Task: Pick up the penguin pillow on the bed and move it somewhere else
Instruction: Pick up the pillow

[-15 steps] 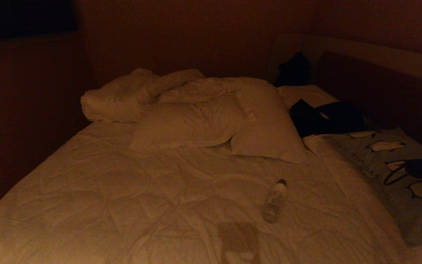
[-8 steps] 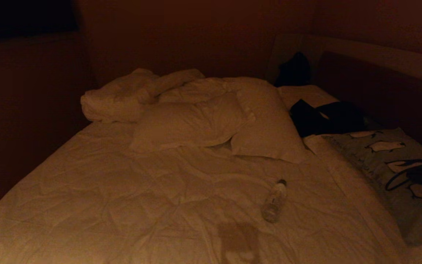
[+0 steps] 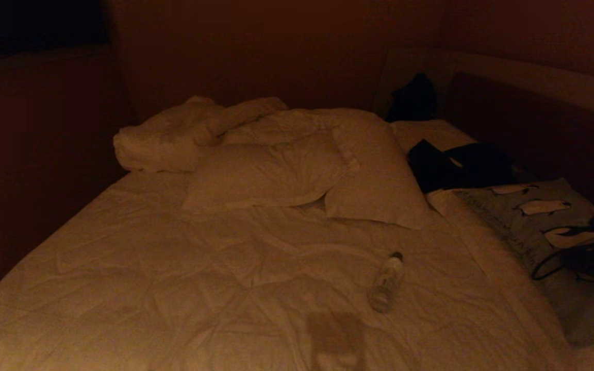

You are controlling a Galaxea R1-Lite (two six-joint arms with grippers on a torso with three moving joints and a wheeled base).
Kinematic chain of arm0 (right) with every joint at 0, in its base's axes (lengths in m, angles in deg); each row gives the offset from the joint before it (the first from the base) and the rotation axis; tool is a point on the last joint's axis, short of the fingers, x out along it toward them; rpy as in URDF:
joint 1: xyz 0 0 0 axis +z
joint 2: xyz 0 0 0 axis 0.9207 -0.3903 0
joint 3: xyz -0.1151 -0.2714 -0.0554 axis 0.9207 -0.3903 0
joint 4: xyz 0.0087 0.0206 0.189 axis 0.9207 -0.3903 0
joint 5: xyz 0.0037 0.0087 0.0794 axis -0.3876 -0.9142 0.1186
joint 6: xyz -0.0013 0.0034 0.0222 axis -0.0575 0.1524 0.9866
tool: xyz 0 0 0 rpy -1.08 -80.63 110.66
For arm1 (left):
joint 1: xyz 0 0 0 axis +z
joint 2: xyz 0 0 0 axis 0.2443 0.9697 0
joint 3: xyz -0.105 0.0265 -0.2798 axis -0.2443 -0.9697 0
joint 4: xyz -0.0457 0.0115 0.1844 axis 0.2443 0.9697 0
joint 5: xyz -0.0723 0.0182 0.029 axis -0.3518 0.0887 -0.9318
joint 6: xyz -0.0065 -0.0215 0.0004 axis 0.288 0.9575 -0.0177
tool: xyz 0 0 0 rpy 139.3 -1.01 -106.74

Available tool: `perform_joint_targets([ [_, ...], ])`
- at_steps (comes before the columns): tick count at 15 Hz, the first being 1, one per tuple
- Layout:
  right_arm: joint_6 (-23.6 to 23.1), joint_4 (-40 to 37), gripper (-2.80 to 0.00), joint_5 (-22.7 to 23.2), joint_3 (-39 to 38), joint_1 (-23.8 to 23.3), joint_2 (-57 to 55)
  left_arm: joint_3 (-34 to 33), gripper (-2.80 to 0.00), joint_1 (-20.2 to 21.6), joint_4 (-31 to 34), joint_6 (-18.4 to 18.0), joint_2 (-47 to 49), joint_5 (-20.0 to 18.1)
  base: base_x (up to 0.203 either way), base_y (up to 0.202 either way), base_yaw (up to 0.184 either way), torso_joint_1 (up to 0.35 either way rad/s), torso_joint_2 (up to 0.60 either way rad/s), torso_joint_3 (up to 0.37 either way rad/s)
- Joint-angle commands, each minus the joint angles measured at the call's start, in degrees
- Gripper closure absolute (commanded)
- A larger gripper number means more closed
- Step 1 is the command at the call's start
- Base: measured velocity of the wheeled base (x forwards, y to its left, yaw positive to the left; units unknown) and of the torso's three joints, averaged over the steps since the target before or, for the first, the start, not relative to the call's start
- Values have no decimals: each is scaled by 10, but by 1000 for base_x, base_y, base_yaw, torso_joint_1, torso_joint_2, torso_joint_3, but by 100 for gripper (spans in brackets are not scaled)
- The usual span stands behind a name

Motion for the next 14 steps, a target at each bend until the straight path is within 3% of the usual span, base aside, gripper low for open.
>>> perform_joint_targets([
  [1,0,1,-280,6,9,0,-26,0,0,0,0,0,0,0,0,0,0,0,0,0],
  [14,7,8,-280,41,57,-9,-111,0,0,0,0,0,0,0,0,0,0,0,0,0],
])
